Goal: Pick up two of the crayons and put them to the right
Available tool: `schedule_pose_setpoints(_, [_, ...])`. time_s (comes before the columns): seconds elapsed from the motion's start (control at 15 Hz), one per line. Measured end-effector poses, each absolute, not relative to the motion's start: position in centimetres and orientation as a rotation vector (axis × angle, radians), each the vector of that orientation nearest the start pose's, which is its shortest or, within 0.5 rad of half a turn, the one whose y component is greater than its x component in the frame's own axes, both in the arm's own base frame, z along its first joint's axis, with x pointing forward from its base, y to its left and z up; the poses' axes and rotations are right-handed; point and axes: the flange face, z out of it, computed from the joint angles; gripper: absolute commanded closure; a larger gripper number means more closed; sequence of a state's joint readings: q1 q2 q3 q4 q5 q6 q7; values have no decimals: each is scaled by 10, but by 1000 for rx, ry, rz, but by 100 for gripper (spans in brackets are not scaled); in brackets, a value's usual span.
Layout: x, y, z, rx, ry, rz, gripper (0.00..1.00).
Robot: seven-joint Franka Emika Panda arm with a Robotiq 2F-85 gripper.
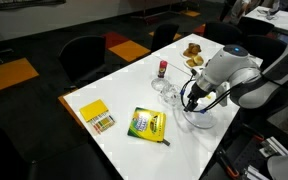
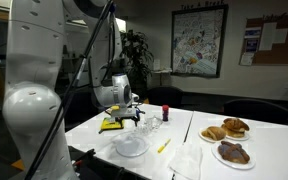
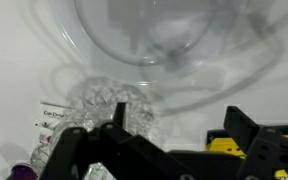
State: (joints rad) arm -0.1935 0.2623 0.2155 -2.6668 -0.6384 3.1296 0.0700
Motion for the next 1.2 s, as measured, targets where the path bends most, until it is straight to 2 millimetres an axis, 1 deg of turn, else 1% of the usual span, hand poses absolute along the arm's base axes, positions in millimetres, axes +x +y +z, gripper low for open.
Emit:
schedule_pose_setpoints(0.13, [414, 88, 180, -2949, -926, -398, 0])
schedule_pose_setpoints(0.27, [413, 108, 185, -2904, -921, -441, 0])
schedule_pose_setpoints(0.53, [408, 136, 189, -2863, -826, -465, 0])
schedule_pose_setpoints(0.87, [404, 163, 189, -2849, -662, -435, 0])
schedule_pose_setpoints(1.07, [402, 175, 187, -2841, -567, -410, 0])
schedule_pose_setpoints(1.2, [402, 179, 185, -2836, -545, -401, 0])
